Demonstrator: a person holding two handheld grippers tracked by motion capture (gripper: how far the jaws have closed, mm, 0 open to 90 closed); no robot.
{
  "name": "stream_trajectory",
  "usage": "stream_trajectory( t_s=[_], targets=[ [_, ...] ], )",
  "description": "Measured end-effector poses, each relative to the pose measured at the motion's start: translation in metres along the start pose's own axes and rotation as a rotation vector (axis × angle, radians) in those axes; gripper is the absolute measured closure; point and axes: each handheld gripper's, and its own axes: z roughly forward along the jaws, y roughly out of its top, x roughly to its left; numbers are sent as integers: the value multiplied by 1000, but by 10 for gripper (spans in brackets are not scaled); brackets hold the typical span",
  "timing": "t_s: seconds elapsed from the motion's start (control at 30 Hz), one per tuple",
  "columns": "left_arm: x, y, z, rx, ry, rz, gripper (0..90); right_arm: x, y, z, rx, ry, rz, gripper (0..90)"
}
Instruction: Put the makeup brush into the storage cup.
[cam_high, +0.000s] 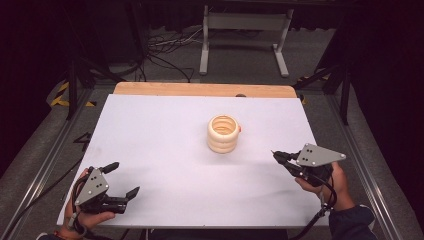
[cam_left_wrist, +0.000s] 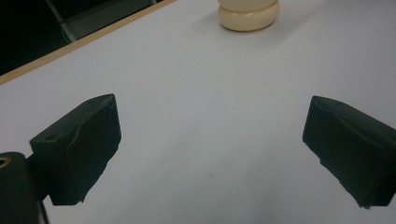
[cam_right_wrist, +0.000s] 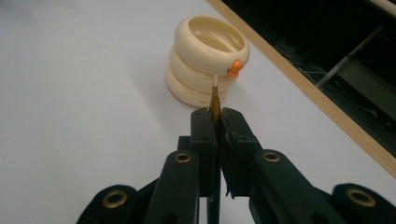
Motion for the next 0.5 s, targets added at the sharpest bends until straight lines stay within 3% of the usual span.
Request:
stream_trajectory(
  t_s=[0.2,0.5],
  targets=[
    [0,0,0,1,-2,0,52,-7,4,-4,-89,-39,66,848],
    [0,0,0,-2,-3,0,52,-12,11,-4,-157,-57,104,848]
  ],
)
